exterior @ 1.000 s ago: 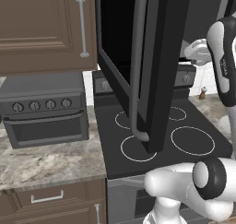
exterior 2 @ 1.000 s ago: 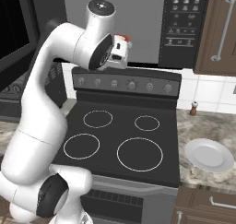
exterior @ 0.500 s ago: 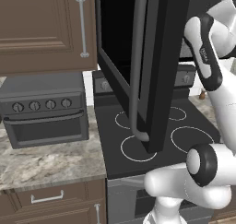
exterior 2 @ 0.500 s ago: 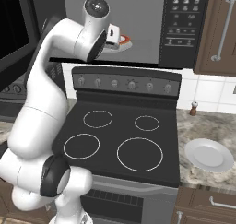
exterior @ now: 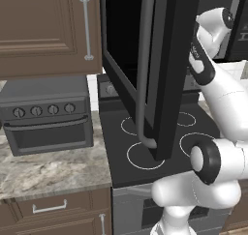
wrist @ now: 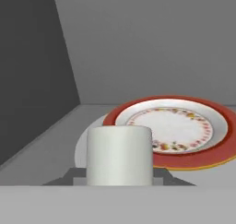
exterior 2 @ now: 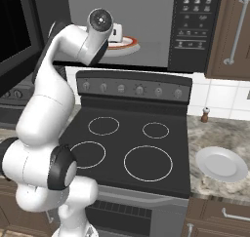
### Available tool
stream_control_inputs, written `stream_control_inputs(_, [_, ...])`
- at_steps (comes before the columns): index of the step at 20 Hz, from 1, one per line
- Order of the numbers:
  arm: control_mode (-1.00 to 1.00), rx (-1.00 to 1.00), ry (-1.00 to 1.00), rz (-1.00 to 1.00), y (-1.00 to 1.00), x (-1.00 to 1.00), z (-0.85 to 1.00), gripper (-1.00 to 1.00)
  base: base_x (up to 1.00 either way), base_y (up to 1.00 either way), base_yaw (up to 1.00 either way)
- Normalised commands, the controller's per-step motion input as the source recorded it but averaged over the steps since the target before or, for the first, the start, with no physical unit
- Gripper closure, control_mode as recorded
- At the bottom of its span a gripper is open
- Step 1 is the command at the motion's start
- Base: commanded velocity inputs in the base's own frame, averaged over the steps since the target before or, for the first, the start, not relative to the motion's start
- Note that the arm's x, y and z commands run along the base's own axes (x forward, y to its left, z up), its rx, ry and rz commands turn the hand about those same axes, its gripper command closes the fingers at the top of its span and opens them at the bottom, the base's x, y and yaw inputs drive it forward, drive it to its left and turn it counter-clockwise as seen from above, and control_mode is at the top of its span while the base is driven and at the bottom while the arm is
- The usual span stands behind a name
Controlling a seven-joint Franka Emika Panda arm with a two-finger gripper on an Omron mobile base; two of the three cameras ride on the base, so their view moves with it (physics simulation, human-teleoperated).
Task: Pick the marshmallow from the counter and place it in the microwave.
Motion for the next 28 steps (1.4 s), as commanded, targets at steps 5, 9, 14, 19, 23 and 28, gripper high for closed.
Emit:
stream_control_inputs(5, [-1.0, 0.0, 0.0, 0.03, 0.0, 0.81, 0.0, 1.0, 0.0, 0.0, 0.0])
stream_control_inputs(9, [-1.0, -0.06, 0.05, 0.02, 0.0, 0.51, 0.0, 1.0, 0.0, 0.0, 0.0])
stream_control_inputs(14, [-1.0, -0.1, 0.04, 0.01, 0.0, 0.35, 0.0, 1.0, 0.0, 0.0, 0.0])
stream_control_inputs(19, [-1.0, -0.11, 0.0, 0.01, 0.0, 0.33, -0.03, 1.0, 0.0, 0.0, 0.0])
stream_control_inputs(23, [-1.0, -0.07, 0.0, 0.03, 0.0, 0.29, -0.16, 1.0, 0.0, 0.0, 0.0])
stream_control_inputs(28, [-1.0, -0.06, 0.0, 0.03, 0.0, 0.24, -0.37, 1.0, 0.0, 0.0, 0.0])
